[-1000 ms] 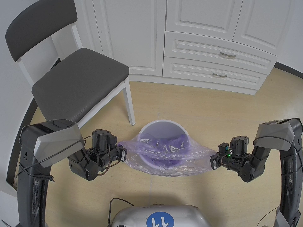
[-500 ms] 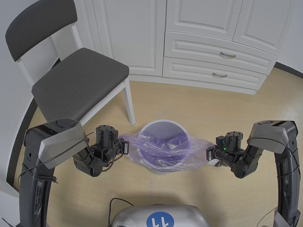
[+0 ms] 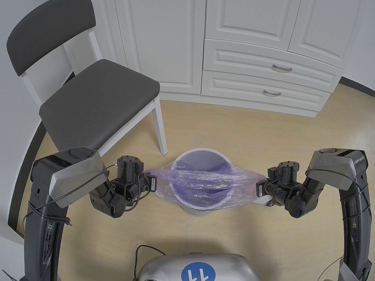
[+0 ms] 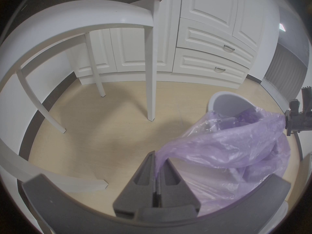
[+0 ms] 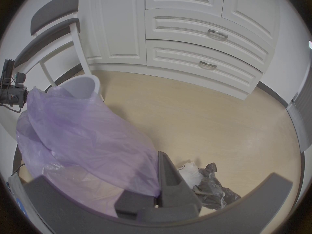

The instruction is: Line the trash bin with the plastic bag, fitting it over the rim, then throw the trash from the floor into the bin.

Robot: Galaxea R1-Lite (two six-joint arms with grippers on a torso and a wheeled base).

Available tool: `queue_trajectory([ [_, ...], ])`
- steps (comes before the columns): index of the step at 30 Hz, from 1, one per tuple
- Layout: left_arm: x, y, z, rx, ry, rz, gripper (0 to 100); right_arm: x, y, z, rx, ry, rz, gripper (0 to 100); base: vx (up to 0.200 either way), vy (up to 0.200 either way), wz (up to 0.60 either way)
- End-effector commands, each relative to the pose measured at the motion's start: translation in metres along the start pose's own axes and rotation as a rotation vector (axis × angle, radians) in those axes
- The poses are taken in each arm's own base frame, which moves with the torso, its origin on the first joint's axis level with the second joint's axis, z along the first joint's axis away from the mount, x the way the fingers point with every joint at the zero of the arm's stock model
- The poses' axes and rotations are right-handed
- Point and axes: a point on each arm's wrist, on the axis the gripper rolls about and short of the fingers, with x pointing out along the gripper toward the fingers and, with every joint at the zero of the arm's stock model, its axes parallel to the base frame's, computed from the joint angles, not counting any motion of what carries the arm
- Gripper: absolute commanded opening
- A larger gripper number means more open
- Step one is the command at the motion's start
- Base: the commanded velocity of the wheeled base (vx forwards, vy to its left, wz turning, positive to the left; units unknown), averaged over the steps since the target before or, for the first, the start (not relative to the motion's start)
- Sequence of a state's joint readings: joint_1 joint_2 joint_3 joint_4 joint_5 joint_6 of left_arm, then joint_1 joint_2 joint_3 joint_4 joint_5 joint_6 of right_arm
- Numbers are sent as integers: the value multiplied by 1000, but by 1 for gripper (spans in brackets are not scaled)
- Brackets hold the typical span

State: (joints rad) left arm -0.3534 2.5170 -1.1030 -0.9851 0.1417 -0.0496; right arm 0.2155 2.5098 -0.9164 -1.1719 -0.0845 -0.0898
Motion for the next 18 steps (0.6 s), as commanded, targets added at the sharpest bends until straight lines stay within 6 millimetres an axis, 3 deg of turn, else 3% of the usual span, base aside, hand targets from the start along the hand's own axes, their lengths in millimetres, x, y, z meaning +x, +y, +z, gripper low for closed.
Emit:
queue_trajectory([
  [1, 2, 7, 3, -9, -8, 16, 0, 1, -3, 5, 3, -17, -9, 0, 0, 0, 0],
  [18, -8, -4, 8, -1, -21, -9, 0, -11, 4, 13, 5, -31, 14, 0, 0, 0, 0],
])
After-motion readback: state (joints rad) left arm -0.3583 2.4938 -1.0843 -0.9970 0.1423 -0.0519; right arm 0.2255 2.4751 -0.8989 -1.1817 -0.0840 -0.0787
